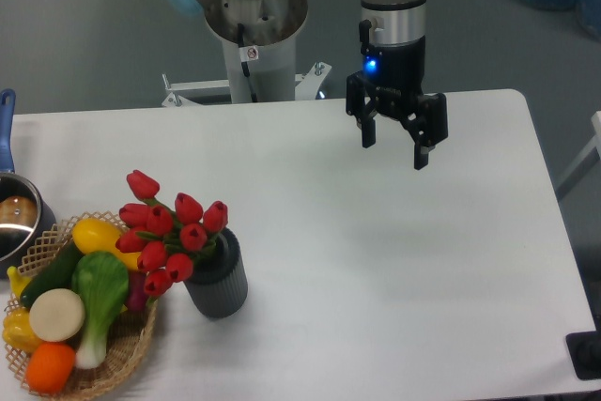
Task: Pick up the flowers from the vase
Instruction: 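Move the open gripper toward the red tulips in the black vase, then lower the gripper around the tulip stems and close it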
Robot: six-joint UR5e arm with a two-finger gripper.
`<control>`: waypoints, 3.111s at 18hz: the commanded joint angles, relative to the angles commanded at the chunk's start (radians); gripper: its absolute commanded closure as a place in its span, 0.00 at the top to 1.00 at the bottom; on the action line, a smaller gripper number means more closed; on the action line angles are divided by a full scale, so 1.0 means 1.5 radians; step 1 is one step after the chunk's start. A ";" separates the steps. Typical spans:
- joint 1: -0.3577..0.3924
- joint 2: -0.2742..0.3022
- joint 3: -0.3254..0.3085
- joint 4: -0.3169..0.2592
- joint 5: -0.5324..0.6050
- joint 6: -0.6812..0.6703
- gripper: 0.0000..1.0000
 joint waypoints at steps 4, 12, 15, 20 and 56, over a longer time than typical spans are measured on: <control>-0.002 0.000 0.007 -0.001 -0.027 -0.037 1.00; -0.003 -0.015 -0.006 0.011 -0.179 -0.225 1.00; -0.003 -0.033 -0.007 0.010 -0.267 -0.229 1.00; -0.036 -0.052 -0.021 0.011 -0.302 -0.225 1.00; -0.138 -0.192 -0.005 0.035 -0.548 -0.194 1.00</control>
